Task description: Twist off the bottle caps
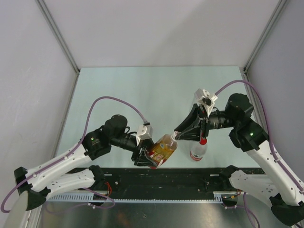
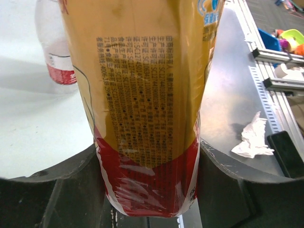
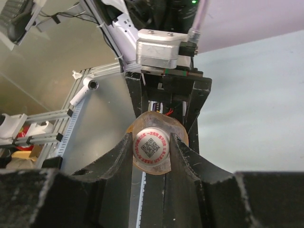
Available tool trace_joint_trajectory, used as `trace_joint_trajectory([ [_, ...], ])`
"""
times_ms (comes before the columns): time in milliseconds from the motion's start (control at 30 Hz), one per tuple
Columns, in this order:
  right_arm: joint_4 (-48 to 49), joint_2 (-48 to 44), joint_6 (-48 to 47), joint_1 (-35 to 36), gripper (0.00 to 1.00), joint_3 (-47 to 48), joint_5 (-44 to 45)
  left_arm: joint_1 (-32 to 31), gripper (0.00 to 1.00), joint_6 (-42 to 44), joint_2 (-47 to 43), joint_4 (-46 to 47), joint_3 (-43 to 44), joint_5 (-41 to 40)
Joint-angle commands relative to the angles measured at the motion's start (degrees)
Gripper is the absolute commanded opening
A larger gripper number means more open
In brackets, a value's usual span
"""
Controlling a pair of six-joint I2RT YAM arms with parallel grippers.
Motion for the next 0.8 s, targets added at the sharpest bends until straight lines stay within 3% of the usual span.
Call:
trace_joint_trajectory([
  [0,3.08,0.25,-4.16,-0.76,0.00,1.47,3.34,-0.88,0.00,4.75,-2.08,7.71,3.43,18.64],
  [300,3.89,0.44,-2.88,-0.76,0.05,1.47,5.09,0.38,0.00,3.53,-1.86,8.21,1.79,16.14],
  [633,3.60,-1.07,-1.86,-0.82,0.52,1.48,11.70,1.03,0.00,3.48,-2.02,8.23,0.68,6.12],
  [767,1.96,-1.28,-2.83,-0.85,0.63,1.47,14.78,1.28,0.00,3.86,-2.65,8.27,0.27,6.08],
])
